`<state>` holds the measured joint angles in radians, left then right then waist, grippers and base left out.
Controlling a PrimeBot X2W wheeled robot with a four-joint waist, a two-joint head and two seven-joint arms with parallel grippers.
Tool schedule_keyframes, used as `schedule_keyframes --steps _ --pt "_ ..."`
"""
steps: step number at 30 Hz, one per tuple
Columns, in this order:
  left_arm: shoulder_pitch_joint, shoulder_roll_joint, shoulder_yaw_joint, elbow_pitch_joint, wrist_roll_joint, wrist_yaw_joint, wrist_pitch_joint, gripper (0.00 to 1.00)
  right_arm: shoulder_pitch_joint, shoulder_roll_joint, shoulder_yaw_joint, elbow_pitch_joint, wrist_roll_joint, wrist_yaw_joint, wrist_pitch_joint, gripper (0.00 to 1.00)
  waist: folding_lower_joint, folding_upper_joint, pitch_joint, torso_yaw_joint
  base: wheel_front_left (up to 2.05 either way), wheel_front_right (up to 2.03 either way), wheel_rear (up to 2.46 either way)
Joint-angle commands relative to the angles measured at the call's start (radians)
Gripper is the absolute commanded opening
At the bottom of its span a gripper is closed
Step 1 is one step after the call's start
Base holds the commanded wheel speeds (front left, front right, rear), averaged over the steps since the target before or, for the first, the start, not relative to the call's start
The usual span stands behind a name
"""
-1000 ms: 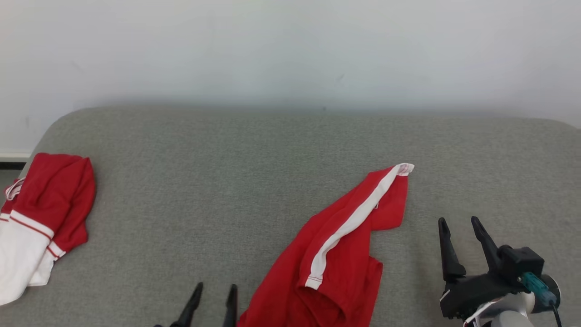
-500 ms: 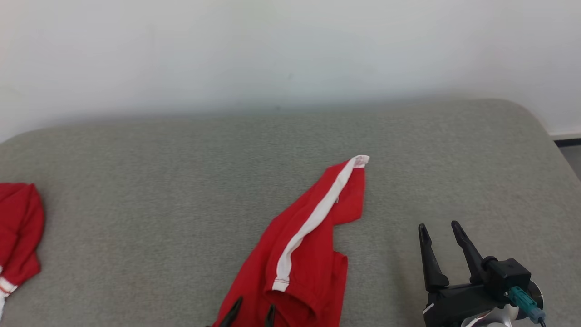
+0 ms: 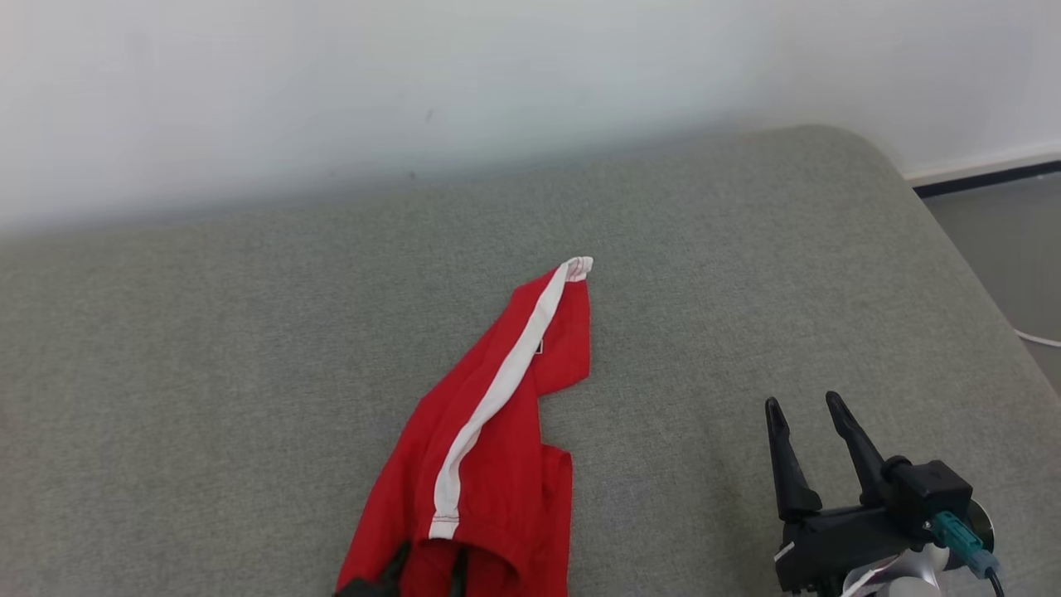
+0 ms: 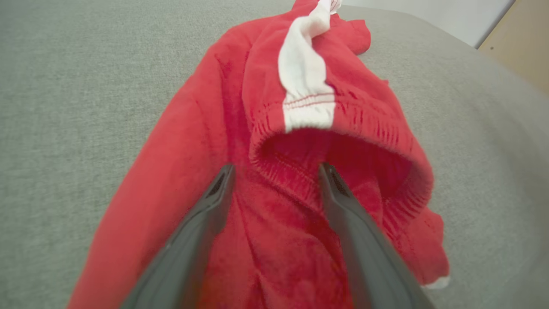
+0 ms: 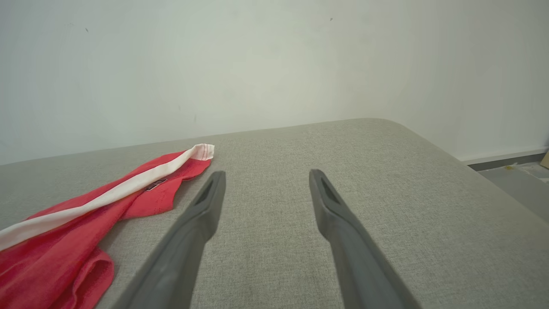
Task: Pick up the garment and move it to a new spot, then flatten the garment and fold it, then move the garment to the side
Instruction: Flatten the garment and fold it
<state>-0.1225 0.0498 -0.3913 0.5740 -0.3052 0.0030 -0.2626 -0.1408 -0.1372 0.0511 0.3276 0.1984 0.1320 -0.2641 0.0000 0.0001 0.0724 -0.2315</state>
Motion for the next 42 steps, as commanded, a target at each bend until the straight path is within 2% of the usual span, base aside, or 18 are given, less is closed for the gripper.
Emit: schedule_keyframes --steps 1,7,10,13,19,29,30,31,32,33,39,42 --pt "-0.016 0.001 0.001 0.005 0.003 0.002 -0.003 0.0 -0.007 0.006 0.004 -0.006 0.006 -0.003 0.0 1.0 0.0 -0.0001 0.022 -0.019 0.0 0.0 0.0" --pt "-0.035 0.002 0.037 -0.046 0.068 0.002 -0.003 0.0 -0.003 0.014 -0.007 -0.011 0.011 -0.003 0.0 1.0 0.0 -0.0001 0.029 -0.011 0.0 0.0 0.0" --pt "-0.051 0.013 0.069 -0.082 0.105 0.008 -0.003 0.0 0.002 0.019 -0.013 -0.01 0.016 -0.003 0.0 1.0 0.0 -0.0001 0.029 0.001 0.0 0.0 0.0" --pt "-0.074 0.04 0.107 -0.14 0.154 -0.006 -0.003 0.0 0.01 0.028 -0.017 -0.004 0.022 -0.003 0.0 1.0 0.0 -0.0001 0.024 0.022 0.0 0.0 0.0" --pt "-0.178 0.133 0.141 -0.224 0.242 -0.058 -0.003 0.0 0.001 0.048 -0.002 0.001 0.027 -0.003 0.0 1.0 0.0 -0.0001 0.021 0.048 0.0 0.0 0.0" --pt "-0.357 0.33 0.132 -0.162 0.324 -0.108 -0.003 0.0 -0.026 0.041 0.003 0.007 0.032 -0.003 0.0 1.0 0.0 -0.0001 0.066 0.02 0.0 0.0 0.0" --pt "-0.363 0.342 0.133 -0.149 0.323 -0.111 -0.003 0.07 -0.03 0.039 0.001 0.007 0.033 -0.003 0.0 1.0 0.0 -0.0001 0.07 0.014 0.0 0.0 0.0" --pt "-0.36 0.347 0.135 -0.133 0.32 -0.108 -0.003 0.29 -0.032 0.039 0.002 0.007 0.033 -0.003 0.0 1.0 0.0 -0.0001 0.072 0.007 0.0 0.0 0.0" --pt "-0.355 0.351 0.14 -0.11 0.314 -0.103 -0.003 0.77 -0.032 0.038 0.002 0.008 0.033 -0.003 0.0 1.0 0.0 -0.0001 0.073 0.002 0.0 0.0 0.0" --pt "-0.343 0.353 0.149 -0.078 0.306 -0.095 -0.003 1.0 -0.033 0.037 0.002 0.009 0.032 -0.003 0.0 1.0 0.0 -0.0001 0.074 -0.005 0.0 0.0 0.0" --pt "-0.282 0.3 0.242 0.02 0.213 -0.035 -0.003 1.0 -0.024 0.035 -0.01 0.009 0.035 -0.003 0.0 1.0 0.0 -0.0001 0.073 -0.012 0.0 0.0 0.0" --pt "-0.24 0.253 0.287 0.008 0.188 0.007 -0.003 1.0 -0.013 0.036 -0.02 0.011 0.028 -0.002 0.0 1.0 0.0 -0.0001 0.061 0.006 0.0 0.0 0.0"
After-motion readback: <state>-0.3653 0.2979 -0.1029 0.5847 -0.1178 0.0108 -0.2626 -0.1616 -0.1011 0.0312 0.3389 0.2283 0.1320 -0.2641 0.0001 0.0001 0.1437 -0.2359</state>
